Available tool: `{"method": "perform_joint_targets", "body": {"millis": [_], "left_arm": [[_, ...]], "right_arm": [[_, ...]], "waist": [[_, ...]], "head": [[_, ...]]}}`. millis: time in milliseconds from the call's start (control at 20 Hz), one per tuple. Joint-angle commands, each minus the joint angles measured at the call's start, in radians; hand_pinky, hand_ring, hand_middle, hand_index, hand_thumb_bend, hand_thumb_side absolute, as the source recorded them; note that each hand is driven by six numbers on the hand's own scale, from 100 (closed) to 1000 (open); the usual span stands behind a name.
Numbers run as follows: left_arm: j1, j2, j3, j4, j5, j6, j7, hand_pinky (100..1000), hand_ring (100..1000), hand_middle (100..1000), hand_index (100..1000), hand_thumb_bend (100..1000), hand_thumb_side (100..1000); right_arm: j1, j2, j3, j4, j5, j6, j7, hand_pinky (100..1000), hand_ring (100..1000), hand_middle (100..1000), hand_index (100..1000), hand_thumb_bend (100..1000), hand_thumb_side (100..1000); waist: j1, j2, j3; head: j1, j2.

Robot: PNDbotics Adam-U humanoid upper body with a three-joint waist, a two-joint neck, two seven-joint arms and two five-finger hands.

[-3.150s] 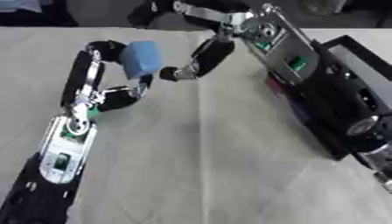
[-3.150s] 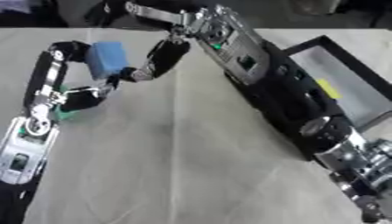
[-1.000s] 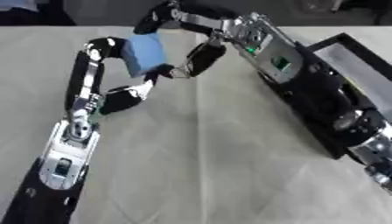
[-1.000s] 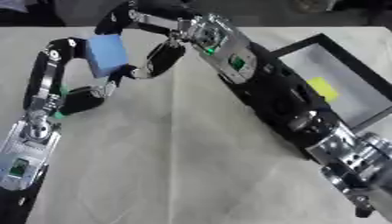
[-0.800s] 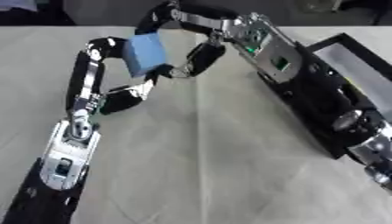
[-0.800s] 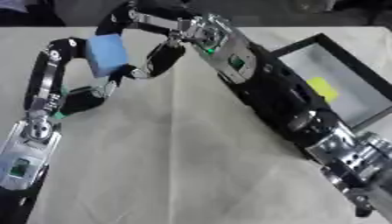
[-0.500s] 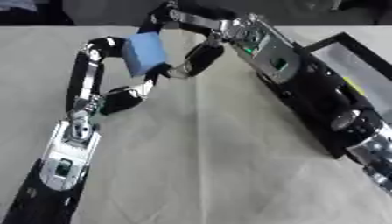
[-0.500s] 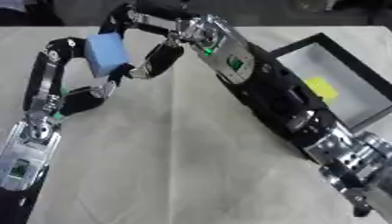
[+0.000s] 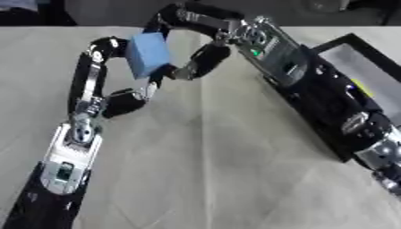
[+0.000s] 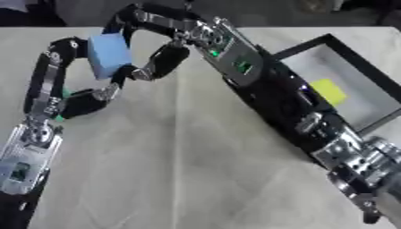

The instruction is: Pick up the objects with one hand, pass them to the other hand, and then place them into the box on the other side of the table.

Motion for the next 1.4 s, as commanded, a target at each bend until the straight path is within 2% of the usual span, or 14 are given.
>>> {"method": "perform_joint_targets", "body": {"millis": [50,100,150,250,350,400,450,600,800,1000,1200,1400], "left_arm": [[-0.015,-0.007,-0.009,0.005,-0.021,0.021,-0.018,832,750,718,761,592,172],[-0.015,-0.006,-0.009,0.007,-0.035,0.028,-0.027,838,760,729,775,625,194],[-0.014,-0.006,-0.008,0.009,-0.051,0.034,-0.034,849,777,745,804,699,253],[-0.013,-0.005,-0.007,0.013,-0.083,0.049,-0.047,860,791,759,819,736,304],[-0.011,-0.005,-0.005,0.016,-0.112,0.066,-0.055,871,801,770,830,825,432],[-0.010,-0.005,-0.003,0.018,-0.124,0.076,-0.055,872,801,770,830,832,440],[-0.009,-0.005,-0.002,0.019,-0.134,0.087,-0.052,876,805,774,835,878,493],[-0.006,-0.002,0.002,0.022,-0.153,0.117,-0.039,877,806,774,836,911,522],[0.001,0.007,0.004,0.024,-0.163,0.130,-0.026,876,806,773,837,914,519],[0.016,0.022,0.012,0.030,-0.161,0.139,-0.014,869,799,767,833,872,495],[0.030,0.039,0.019,0.032,-0.145,0.141,-0.006,862,790,758,829,789,458],[0.035,0.052,0.025,0.028,-0.130,0.142,-0.009,860,786,753,826,763,456]], "right_arm": [[-0.023,-0.014,-0.006,-0.039,-0.023,0.000,0.013,843,628,431,589,100,100],[-0.024,-0.016,-0.007,-0.043,-0.027,0.001,0.016,843,628,431,588,100,100],[-0.024,-0.019,-0.009,-0.047,-0.030,0.003,0.018,843,627,429,587,100,100],[-0.025,-0.023,-0.010,-0.052,-0.037,0.005,0.021,842,627,428,585,100,100],[-0.024,-0.029,-0.012,-0.056,-0.041,0.007,0.024,841,626,426,583,100,100],[-0.024,-0.031,-0.013,-0.058,-0.043,0.007,0.024,841,626,426,583,100,100],[-0.023,-0.033,-0.015,-0.059,-0.043,0.008,0.025,840,625,425,581,100,100],[-0.019,-0.045,-0.020,-0.062,-0.048,0.011,0.022,839,624,423,580,100,100],[-0.015,-0.068,-0.030,-0.073,-0.065,0.018,0.012,837,623,423,578,100,100],[-0.006,-0.128,-0.049,-0.106,-0.106,0.028,-0.009,837,623,426,581,100,100],[0.020,-0.230,-0.103,-0.134,-0.168,0.064,-0.052,838,623,431,585,100,100],[0.083,-0.344,-0.173,-0.148,-0.206,0.086,-0.111,839,623,436,589,100,100]], "waist": [[0.004,-0.001,-0.002],[0.004,-0.001,-0.003],[0.005,-0.002,-0.003],[0.005,-0.002,-0.004],[0.006,-0.003,-0.005],[0.006,-0.003,-0.006],[0.006,-0.004,-0.007],[0.007,-0.006,-0.012],[0.010,-0.009,-0.022],[0.012,-0.019,-0.041],[0.015,-0.027,-0.059],[0.015,-0.029,-0.067]], "head": [[-0.004,-0.002],[-0.005,-0.002],[-0.006,-0.002],[-0.009,-0.002],[-0.012,-0.002],[-0.014,-0.002],[-0.016,-0.002],[-0.020,-0.002],[-0.023,-0.002],[-0.025,-0.002],[-0.043,-0.002],[-0.074,-0.002]]}}
